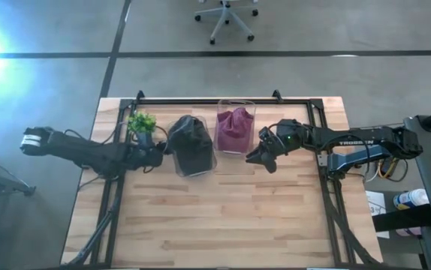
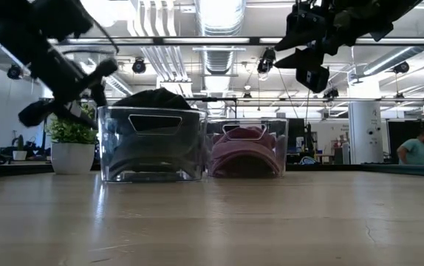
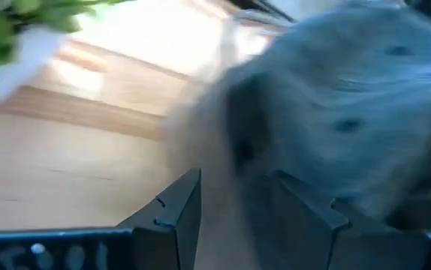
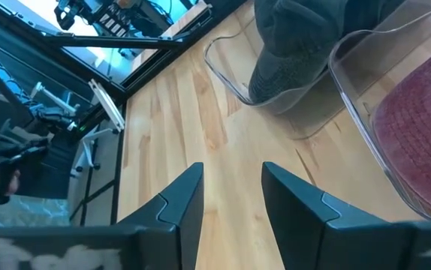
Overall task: Pick & Place hat
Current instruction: Move the left transparent bin to the top
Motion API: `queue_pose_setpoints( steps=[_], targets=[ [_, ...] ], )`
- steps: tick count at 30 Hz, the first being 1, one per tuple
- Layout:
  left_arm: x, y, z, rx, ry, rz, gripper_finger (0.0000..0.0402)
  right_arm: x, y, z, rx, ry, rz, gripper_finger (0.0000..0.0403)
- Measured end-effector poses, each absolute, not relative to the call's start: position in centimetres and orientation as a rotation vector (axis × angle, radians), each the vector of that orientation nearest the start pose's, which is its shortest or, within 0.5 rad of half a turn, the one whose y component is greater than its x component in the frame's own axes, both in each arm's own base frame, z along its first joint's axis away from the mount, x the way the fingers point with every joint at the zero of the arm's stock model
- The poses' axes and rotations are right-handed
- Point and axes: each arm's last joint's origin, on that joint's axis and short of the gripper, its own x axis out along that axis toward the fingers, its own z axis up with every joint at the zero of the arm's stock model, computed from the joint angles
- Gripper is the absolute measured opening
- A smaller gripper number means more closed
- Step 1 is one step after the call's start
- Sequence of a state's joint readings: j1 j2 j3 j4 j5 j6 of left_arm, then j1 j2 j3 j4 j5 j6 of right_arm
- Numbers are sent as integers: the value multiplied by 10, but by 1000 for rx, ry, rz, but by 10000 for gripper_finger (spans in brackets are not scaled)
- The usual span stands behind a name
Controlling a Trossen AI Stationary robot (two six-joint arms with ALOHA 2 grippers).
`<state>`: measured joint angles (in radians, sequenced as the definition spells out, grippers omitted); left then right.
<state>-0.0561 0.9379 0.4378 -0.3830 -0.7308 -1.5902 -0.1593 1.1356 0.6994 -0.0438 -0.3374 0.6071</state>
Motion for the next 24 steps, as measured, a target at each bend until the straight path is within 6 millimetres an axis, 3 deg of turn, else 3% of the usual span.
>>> queue_pose_setpoints(
  steps=[3,7,10,16,22,24],
  targets=[
    [170,4,206,-1083,178,971,153,239,-29,250,714,510,27,130],
    [185,-20,245,-959,281,659,153,238,-29,250,713,508,28,125],
    [191,-38,256,-933,387,483,153,238,-29,250,705,508,30,126],
    [203,-68,255,-1120,439,365,153,238,-29,250,680,507,37,132],
    [216,-99,227,-1097,589,339,153,238,-29,250,677,512,36,133],
    [218,-100,214,-1130,621,443,153,238,-28,250,678,514,36,130]
  ],
)
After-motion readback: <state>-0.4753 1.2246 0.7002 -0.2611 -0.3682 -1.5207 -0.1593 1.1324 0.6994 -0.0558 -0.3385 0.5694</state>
